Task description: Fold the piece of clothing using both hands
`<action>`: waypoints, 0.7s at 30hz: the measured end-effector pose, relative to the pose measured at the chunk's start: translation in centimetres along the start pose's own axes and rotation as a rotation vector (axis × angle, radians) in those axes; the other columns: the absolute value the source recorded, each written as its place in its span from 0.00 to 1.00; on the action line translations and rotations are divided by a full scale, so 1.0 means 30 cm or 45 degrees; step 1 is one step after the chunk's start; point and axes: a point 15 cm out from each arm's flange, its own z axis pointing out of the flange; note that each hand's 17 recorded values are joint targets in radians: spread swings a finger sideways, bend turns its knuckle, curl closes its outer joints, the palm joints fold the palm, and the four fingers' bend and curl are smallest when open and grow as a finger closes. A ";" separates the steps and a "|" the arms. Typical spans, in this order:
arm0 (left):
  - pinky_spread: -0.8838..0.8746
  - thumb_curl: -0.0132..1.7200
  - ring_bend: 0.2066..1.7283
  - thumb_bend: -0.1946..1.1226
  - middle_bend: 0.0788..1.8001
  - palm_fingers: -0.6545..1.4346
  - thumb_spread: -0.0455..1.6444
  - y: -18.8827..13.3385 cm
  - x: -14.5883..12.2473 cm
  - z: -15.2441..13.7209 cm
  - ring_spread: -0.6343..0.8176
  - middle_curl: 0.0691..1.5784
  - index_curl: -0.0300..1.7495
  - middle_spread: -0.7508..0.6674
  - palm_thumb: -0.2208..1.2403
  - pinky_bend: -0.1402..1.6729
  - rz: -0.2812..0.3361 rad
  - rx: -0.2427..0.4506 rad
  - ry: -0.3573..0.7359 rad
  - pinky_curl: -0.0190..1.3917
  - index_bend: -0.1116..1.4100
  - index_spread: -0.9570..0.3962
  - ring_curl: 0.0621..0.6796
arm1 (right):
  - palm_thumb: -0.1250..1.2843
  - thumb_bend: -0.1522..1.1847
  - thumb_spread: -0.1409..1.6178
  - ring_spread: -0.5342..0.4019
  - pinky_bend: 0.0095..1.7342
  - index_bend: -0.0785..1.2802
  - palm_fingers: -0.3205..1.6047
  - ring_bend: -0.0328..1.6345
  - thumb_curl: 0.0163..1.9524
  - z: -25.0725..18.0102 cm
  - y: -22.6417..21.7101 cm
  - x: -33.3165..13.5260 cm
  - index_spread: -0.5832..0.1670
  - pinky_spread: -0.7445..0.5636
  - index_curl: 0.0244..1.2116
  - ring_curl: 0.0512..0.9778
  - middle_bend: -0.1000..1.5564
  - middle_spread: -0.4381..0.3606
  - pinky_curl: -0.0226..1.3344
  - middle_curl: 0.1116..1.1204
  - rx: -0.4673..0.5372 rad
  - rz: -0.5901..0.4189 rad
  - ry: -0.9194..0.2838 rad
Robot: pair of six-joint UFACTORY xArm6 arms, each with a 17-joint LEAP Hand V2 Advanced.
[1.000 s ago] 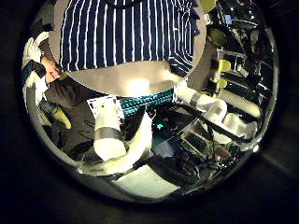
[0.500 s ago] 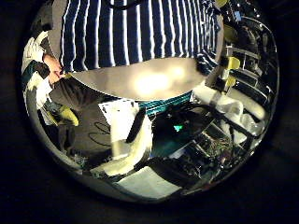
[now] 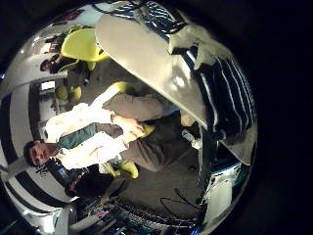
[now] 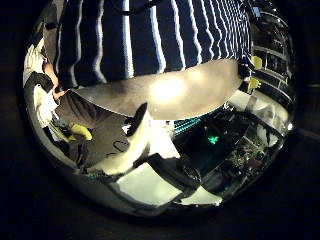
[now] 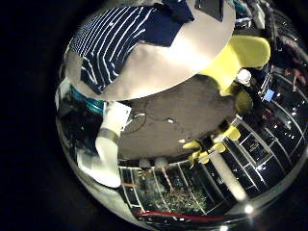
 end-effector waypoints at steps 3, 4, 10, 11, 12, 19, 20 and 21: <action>0.38 0.20 0.44 0.15 0.31 0.75 0.63 -0.030 -0.005 -0.007 0.28 0.26 0.23 0.40 0.48 0.41 0.000 0.025 -0.003 0.24 0.24 0.57 0.22 | 0.46 0.10 0.85 0.61 0.30 0.17 0.31 0.39 0.15 0.001 -0.008 -0.001 0.33 0.84 0.22 0.20 0.24 0.50 0.16 0.27 0.008 0.012 0.002; 0.34 0.20 0.47 0.15 0.34 0.78 0.64 -0.043 -0.009 -0.019 0.24 0.29 0.25 0.37 0.50 0.42 -0.003 0.043 -0.005 0.25 0.25 0.54 0.26 | 0.46 0.10 0.85 0.60 0.30 0.16 0.31 0.40 0.15 0.006 -0.010 -0.004 0.34 0.83 0.22 0.20 0.24 0.50 0.16 0.27 0.007 0.010 -0.004; 0.19 0.23 0.63 0.18 0.46 0.86 0.66 -0.090 -0.040 -0.093 0.13 0.40 0.32 0.25 0.63 0.56 -0.016 0.109 -0.018 0.35 0.34 0.40 0.51 | 0.43 0.09 0.79 0.52 0.31 0.16 0.33 0.46 0.15 0.143 -0.036 -0.043 0.38 0.80 0.20 0.23 0.28 0.47 0.16 0.30 -0.060 -0.019 -0.023; 0.18 0.24 0.64 0.17 0.46 0.85 0.67 -0.089 -0.044 -0.102 0.12 0.41 0.34 0.23 0.64 0.58 -0.018 0.104 -0.018 0.36 0.35 0.39 0.53 | 0.43 0.09 0.78 0.50 0.31 0.16 0.34 0.46 0.15 0.178 -0.042 -0.053 0.39 0.79 0.20 0.24 0.29 0.47 0.16 0.30 -0.075 -0.022 -0.023; 0.17 0.24 0.65 0.17 0.47 0.85 0.67 -0.085 -0.048 -0.107 0.12 0.42 0.35 0.22 0.65 0.59 -0.019 0.093 -0.019 0.36 0.36 0.37 0.55 | 0.42 0.10 0.78 0.50 0.31 0.16 0.34 0.47 0.15 0.215 -0.053 -0.067 0.39 0.78 0.20 0.24 0.29 0.47 0.16 0.30 -0.085 -0.027 -0.015; 0.14 0.26 0.69 0.14 0.50 0.81 0.67 -0.078 -0.056 -0.121 0.10 0.48 0.43 0.17 0.66 0.64 -0.003 0.032 -0.012 0.41 0.39 0.29 0.64 | 0.41 0.09 0.72 0.36 0.45 0.16 0.40 0.57 0.15 0.394 -0.136 -0.132 0.42 0.58 0.18 0.31 0.31 0.41 0.19 0.33 -0.050 -0.035 0.045; 0.14 0.27 0.69 0.14 0.50 0.81 0.67 -0.080 -0.057 -0.127 0.10 0.49 0.44 0.16 0.66 0.64 0.001 0.029 -0.013 0.42 0.39 0.28 0.65 | 0.40 0.09 0.72 0.35 0.45 0.16 0.40 0.58 0.15 0.415 -0.138 -0.140 0.42 0.57 0.19 0.31 0.32 0.41 0.19 0.34 -0.055 -0.030 0.049; 0.14 0.27 0.70 0.13 0.50 0.80 0.67 -0.080 -0.058 -0.129 0.10 0.49 0.45 0.16 0.66 0.64 0.002 0.028 -0.013 0.42 0.39 0.27 0.66 | 0.40 0.09 0.71 0.34 0.47 0.16 0.40 0.59 0.15 0.432 -0.135 -0.147 0.42 0.54 0.19 0.33 0.32 0.40 0.20 0.34 -0.065 -0.026 0.053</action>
